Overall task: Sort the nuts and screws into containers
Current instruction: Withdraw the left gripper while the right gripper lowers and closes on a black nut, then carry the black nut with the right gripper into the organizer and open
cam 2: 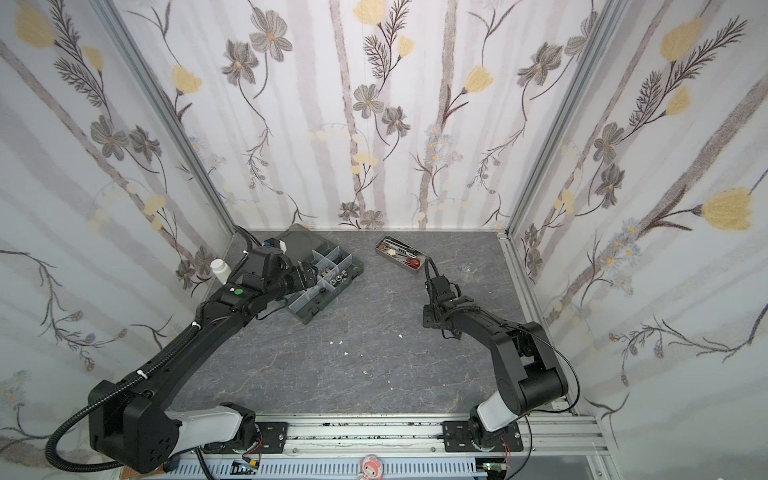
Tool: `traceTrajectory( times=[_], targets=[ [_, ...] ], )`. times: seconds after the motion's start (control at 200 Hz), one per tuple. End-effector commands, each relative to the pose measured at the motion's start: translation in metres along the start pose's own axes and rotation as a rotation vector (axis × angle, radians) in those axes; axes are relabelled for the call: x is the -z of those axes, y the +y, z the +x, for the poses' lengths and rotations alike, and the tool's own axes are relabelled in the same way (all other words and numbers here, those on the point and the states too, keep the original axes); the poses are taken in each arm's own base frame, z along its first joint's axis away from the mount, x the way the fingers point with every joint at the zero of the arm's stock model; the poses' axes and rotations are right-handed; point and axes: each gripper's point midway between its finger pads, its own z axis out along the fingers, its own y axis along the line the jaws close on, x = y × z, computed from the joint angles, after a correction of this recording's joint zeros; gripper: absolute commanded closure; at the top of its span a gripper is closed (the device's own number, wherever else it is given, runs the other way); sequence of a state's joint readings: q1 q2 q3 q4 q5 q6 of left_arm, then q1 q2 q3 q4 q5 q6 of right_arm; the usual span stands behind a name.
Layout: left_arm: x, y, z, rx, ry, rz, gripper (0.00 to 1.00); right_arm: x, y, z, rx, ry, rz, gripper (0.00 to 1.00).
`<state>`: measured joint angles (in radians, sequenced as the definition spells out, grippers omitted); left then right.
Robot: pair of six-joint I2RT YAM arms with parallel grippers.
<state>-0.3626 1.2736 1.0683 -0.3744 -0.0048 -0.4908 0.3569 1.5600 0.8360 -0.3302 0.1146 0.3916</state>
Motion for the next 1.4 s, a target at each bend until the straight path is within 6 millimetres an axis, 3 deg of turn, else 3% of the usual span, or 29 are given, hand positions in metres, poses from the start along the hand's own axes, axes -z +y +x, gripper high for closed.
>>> traceTrajectory(
  times=[0.0, 0.505, 0.585, 0.669, 0.909, 0.949, 1.079, 1.394],
  targets=[
    [0.001, -0.002, -0.003, -0.015, -0.008, 0.007, 0.0, -0.004, -0.003, -0.002, -0.004, -0.003, 0.019, 0.47],
    [-0.001, -0.004, -0.003, -0.015, -0.004, 0.013, 0.0, -0.025, -0.007, 0.006, -0.001, 0.051, 0.022, 0.61],
    [0.0, -0.005, -0.004, -0.014, -0.005, 0.015, 0.0, -0.026, -0.006, 0.007, -0.002, 0.057, 0.017, 0.69],
    [0.002, -0.006, -0.005, -0.016, -0.01, 0.018, 0.0, -0.025, -0.005, 0.006, -0.001, 0.058, 0.012, 0.78],
    [0.008, -0.006, -0.008, -0.014, -0.017, 0.015, 0.0, -0.015, 0.004, 0.0, 0.018, 0.041, 0.001, 0.87],
    [0.018, -0.008, -0.014, -0.014, -0.042, 0.03, 0.0, -0.012, 0.008, -0.004, 0.022, 0.032, -0.006, 0.87],
    [0.028, -0.006, -0.017, -0.019, -0.064, 0.023, 0.0, 0.001, 0.038, -0.017, 0.051, -0.007, -0.078, 0.87],
    [0.041, 0.012, -0.011, -0.022, -0.088, -0.02, 0.0, 0.025, 0.153, -0.057, 0.177, -0.087, -0.294, 0.87]
  ],
)
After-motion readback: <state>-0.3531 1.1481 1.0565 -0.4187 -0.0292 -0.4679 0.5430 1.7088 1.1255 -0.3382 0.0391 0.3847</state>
